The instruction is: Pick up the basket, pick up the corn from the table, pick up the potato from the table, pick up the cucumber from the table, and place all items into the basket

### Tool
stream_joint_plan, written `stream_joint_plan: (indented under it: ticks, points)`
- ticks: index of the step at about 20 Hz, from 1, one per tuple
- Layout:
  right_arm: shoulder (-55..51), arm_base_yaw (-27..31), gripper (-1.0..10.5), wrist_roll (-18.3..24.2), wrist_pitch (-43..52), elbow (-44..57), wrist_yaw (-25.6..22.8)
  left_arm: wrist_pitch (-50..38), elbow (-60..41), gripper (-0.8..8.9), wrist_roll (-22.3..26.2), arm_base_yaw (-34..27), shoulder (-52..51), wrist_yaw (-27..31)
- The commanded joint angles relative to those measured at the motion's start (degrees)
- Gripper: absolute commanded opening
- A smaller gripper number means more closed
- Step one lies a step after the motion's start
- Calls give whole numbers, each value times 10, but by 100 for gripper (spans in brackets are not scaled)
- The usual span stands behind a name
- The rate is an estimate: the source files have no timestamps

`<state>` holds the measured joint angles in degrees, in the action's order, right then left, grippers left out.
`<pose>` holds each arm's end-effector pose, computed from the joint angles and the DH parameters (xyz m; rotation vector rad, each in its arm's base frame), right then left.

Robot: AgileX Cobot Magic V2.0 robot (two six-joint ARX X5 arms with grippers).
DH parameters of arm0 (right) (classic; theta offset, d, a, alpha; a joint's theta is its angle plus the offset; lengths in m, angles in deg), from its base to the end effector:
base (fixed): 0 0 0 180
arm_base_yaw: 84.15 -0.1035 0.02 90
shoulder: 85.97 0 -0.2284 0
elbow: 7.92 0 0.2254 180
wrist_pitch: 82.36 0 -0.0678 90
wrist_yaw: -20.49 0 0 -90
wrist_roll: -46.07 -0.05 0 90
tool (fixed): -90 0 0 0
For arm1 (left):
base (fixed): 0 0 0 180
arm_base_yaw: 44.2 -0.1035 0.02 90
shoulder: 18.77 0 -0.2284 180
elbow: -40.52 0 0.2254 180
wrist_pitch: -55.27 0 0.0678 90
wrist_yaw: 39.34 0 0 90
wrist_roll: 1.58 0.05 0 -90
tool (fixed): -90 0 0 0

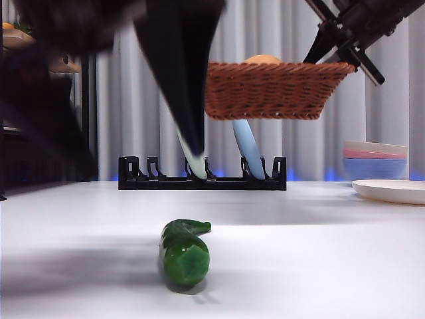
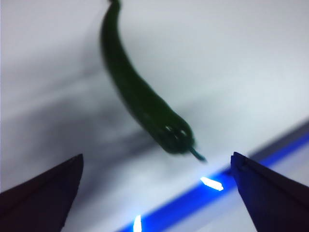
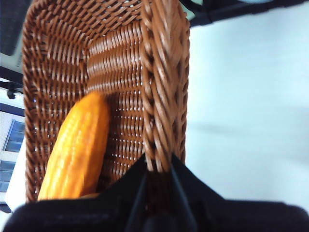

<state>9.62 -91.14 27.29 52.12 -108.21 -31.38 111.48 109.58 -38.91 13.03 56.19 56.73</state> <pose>0.3416 0.0730 0.2793 0.4940 0.8251 0.6344 0.1343 -0.1989 0.1970 0.0195 1.1385 -0.4472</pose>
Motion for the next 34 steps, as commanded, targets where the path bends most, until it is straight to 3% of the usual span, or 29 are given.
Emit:
stream_joint_plan:
  ticks: [1, 4, 8, 9, 12, 13, 19, 23, 25, 27, 30, 34]
  points:
    - [-12, 2, -11, -2, 9, -8, 10, -54, -5, 520, -3, -34, 43, -24]
    - [-14, 2, -11, -2, 9, -8, 10, -113, -5, 520, 2, -61, 101, -67]
    - [-15, 2, -11, -2, 5, -8, 9, -126, -5, 519, 16, -68, 163, -64]
    - [-15, 2, -11, -2, 5, -8, 9, -136, -5, 463, 20, -66, 167, -58]
    - [-15, 2, -11, -2, 8, -8, 9, -137, -5, 41, 52, -63, 179, -42]
    - [-15, 3, -11, -2, 10, -8, 9, -130, -5, -16, 62, -63, 187, -42]
    - [-15, 6, -11, -1, 12, -8, 5, -98, -5, -9, 108, -58, 180, -33]
    - [-15, 6, -11, 2, 12, -8, 5, 16, 1, -9, 104, -25, -13, -49]
    - [-15, 4, -11, 2, 11, -8, 5, 23, 28, -9, 94, -12, -123, -51]
    - [-15, -6, -11, 2, 9, -8, 5, -10, 67, -9, 102, -14, -180, -7]
    - [-15, -27, -11, 2, 0, -8, 5, -27, 152, -9, 181, -55, -167, 76]
    - [-15, -68, -11, 4, -12, -8, 3, -49, 268, -9, 247, -146, -50, 59]
